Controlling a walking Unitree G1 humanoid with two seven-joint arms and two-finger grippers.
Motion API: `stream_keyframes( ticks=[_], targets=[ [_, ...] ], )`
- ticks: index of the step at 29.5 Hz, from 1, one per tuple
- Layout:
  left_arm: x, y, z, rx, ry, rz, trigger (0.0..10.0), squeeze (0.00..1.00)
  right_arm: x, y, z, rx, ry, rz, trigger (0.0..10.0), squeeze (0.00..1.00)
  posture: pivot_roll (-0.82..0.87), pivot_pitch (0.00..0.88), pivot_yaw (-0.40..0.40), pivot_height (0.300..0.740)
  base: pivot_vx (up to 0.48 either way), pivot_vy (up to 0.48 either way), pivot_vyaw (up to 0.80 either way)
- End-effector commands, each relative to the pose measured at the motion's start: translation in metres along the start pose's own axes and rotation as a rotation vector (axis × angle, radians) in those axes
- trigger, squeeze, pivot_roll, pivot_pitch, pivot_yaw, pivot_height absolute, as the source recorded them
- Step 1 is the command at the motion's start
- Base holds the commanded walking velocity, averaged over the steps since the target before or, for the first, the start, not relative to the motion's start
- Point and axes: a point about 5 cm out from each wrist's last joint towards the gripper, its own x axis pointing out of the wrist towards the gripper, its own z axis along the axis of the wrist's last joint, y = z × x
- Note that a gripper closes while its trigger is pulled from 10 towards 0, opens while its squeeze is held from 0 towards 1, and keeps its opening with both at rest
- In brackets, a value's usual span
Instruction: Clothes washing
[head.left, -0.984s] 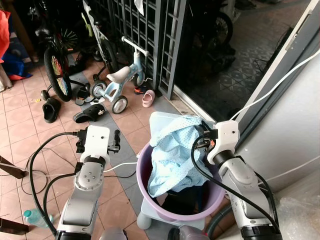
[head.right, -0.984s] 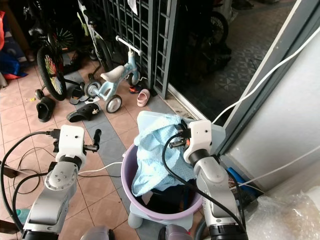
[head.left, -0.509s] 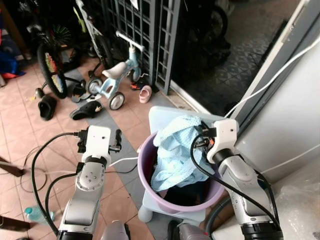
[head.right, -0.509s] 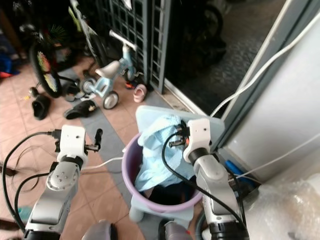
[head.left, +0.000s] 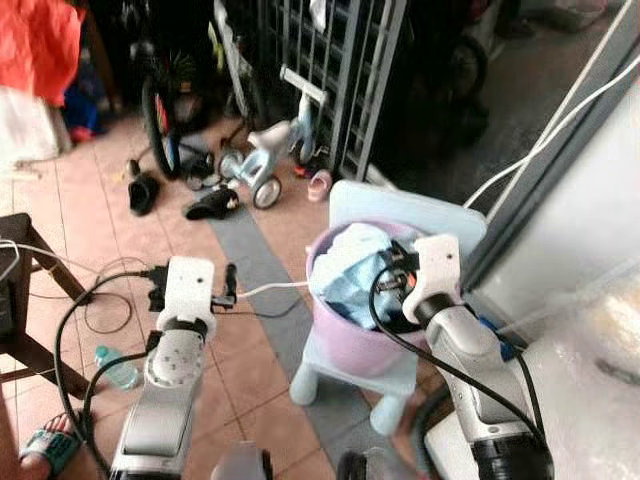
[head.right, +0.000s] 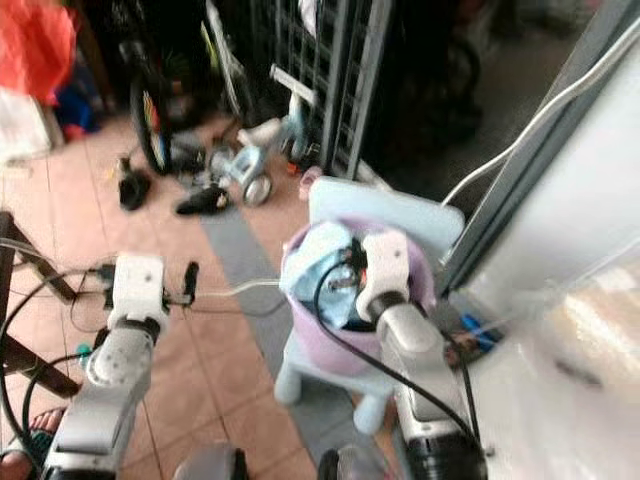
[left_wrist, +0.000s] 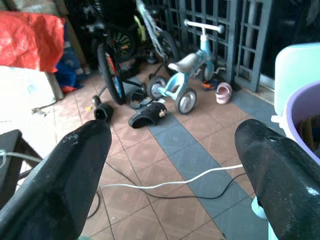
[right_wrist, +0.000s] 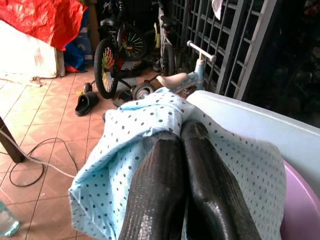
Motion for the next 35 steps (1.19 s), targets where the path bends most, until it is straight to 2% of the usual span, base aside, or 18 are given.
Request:
stream_keyframes(
  ticks=[1,8,14,18,23,26,33,35],
  targets=[
    [-0.002,-0.004,-0.002,-0.01,0.009,-0.009,10.0,0.0,0.002,-0.005,0.004,-0.014,-0.01,-0.016,10.0,0.0,0.04,0.0,-0.047,0.74,-0.33,0.0,0.0],
    [-0.001,-0.006,-0.002,-0.015,0.008,-0.016,10.0,0.0,0.008,-0.005,0.008,-0.011,-0.014,-0.027,10.0,0.0,0.04,0.0,-0.044,0.74,-0.301,0.0,-0.8],
    [0.001,-0.007,0.001,-0.02,-0.002,-0.029,10.0,0.0,0.011,-0.01,0.013,-0.024,-0.038,-0.064,10.0,0.0,0.03,0.0,-0.039,0.74,0.0,0.0,-0.79],
    [0.001,-0.008,0.003,-0.051,-0.013,-0.049,10.0,0.0,0.011,-0.02,0.017,-0.043,-0.058,-0.146,10.0,0.0,0.03,0.0,-0.039,0.74,0.0,0.0,-0.78],
    [0.0,-0.009,0.003,-0.071,-0.009,-0.06,10.0,0.0,0.007,-0.044,0.016,-0.105,-0.047,-0.338,10.0,0.0,0.03,0.0,-0.038,0.74,0.0,0.0,-0.77],
    [0.0,-0.009,0.004,-0.072,-0.011,-0.062,10.0,0.0,0.007,-0.052,0.018,-0.139,-0.05,-0.394,10.0,0.0,0.03,0.0,-0.038,0.74,0.0,0.0,-0.77],
    [0.0,-0.009,0.004,-0.097,-0.006,-0.07,10.0,0.0,0.011,-0.049,0.018,-0.143,-0.056,-0.372,10.0,0.0,0.03,0.0,-0.037,0.74,0.0,0.0,-0.75],
    [0.0,-0.009,0.005,-0.105,-0.019,-0.091,10.0,0.0,0.012,-0.046,0.02,-0.14,-0.069,-0.352,10.0,0.0,0.03,0.0,-0.036,0.74,0.0,0.0,0.0]
  ],
)
